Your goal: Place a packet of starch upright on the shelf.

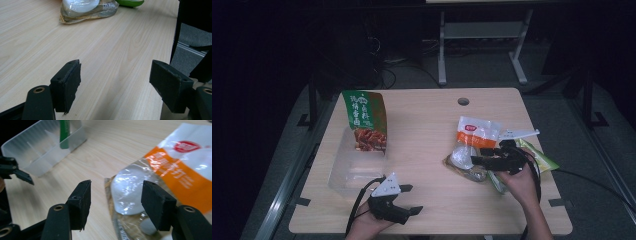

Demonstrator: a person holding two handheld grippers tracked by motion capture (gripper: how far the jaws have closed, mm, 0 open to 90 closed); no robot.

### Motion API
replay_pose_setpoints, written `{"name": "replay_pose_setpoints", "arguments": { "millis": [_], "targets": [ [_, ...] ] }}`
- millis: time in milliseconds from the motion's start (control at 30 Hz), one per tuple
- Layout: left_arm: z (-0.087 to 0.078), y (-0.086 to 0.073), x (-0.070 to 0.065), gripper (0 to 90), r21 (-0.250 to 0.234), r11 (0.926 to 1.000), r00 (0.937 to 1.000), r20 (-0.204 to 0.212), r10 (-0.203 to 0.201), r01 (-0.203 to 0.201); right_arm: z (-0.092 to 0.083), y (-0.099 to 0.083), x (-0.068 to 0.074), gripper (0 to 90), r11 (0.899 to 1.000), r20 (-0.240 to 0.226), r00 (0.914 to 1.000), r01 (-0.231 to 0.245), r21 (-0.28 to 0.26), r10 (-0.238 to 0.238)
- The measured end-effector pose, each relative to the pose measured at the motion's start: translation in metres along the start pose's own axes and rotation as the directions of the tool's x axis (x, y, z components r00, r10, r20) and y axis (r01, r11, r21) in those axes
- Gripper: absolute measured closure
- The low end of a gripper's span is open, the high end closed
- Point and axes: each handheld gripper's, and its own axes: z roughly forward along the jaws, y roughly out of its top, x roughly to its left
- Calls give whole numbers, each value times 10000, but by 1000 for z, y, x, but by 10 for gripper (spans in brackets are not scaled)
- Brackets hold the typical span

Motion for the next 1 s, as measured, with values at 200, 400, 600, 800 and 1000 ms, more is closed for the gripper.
{"name": "replay_pose_setpoints", "arguments": {
  "millis": [200, 400, 600, 800, 1000],
  "targets": [
    [0, -1, 0, 246, -39, 10000, 10000, -2, -68, 68, -7, -5, -13, 401, 9993, 358, 9987, -371, -31, 372],
    [1, 0, 1, 246, -41, 9999, 9999, -14, -107, 107, -14, -5, -21, 402, 9981, 540, 9967, -610, -48, 611],
    [2, -1, 0, 246, 15, 9999, 9999, 5, -137, 137, -17, -8, -29, 407, 9972, 974, 9926, -741, 81, 729],
    [2, -1, 0, 246, 25, 9999, 9999, 20, -115, 115, -20, -12, -38, 416, 9949, 1198, 9878, -1007, 12, 998],
    [2, -2, 1, 247, 42, 9999, 9999, 27, -121, 121, -16, -15, -44, 430, 9919, 1305, 9836, -1268, 70, 1248]
  ]
}}
